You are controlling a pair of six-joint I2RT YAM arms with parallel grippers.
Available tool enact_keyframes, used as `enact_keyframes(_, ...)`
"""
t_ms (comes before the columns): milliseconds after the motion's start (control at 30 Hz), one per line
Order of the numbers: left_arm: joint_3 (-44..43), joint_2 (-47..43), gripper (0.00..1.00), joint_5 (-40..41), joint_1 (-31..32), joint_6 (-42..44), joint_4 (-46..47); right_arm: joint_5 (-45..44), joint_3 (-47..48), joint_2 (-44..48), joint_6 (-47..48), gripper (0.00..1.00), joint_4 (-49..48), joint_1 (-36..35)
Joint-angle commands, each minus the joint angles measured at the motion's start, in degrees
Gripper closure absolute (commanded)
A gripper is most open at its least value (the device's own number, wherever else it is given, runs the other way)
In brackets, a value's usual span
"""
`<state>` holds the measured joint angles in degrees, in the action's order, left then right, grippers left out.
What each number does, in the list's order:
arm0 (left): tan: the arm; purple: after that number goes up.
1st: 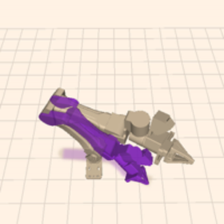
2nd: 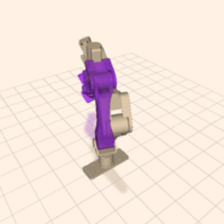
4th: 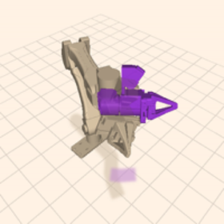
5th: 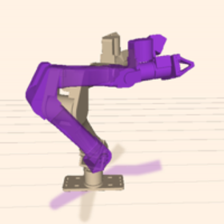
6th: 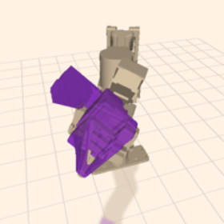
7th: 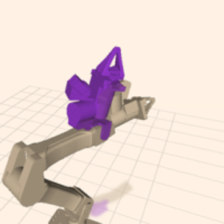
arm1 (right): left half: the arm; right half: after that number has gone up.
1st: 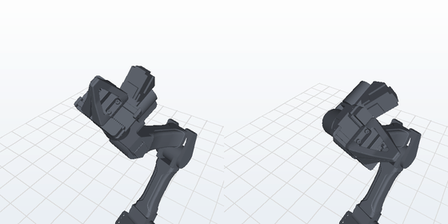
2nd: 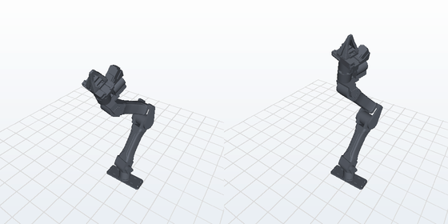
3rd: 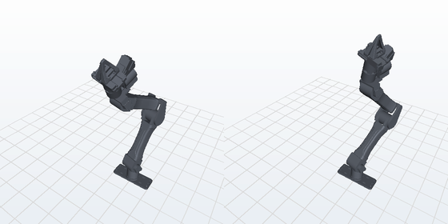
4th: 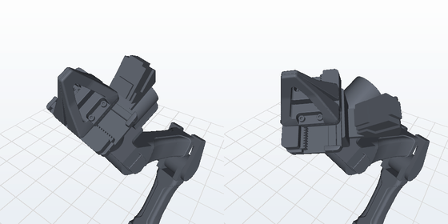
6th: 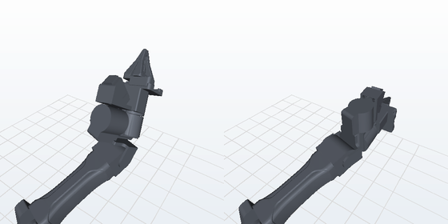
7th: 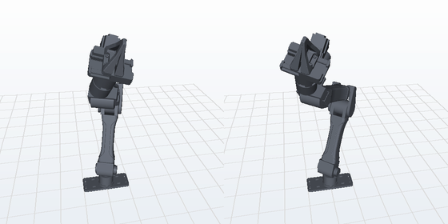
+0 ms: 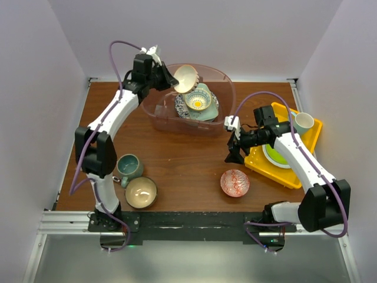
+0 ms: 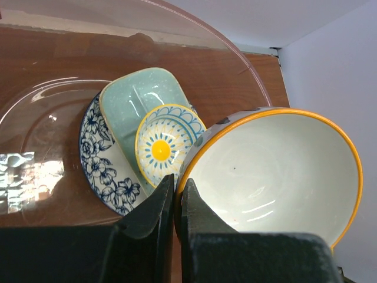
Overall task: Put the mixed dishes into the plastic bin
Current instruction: Place the bowl in the plastic bin.
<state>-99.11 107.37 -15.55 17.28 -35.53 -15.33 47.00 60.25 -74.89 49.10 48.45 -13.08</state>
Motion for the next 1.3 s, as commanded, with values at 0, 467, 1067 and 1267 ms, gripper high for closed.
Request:
enact_keyframes(0, -7.75, 5.81, 1.0, -2.38, -0.32, -1.91, 3.65, -0.07, 0.84, 2.03, 0.29, 0.18, -0.9, 0.25)
enact_keyframes(467, -21.3, 20.77, 1.0, 3.59, 2.23, 0.9, -4.35, -0.25, 0.66, 2.12, 0.29, 0.18, -0.98, 0.16)
enact_keyframes(1067, -28.77, 26.22, 0.92, 15.19, 6.98, 7.66, -11.3, -0.16, 0.75, 2.21, 0.29, 0.18, -0.98, 0.16)
enact_keyframes(1267, -29.56, 26.31, 0.83, 15.46, 7.77, 8.55, -12.0, -0.33, 0.75, 2.21, 0.29, 0.18, -0.81, 0.16)
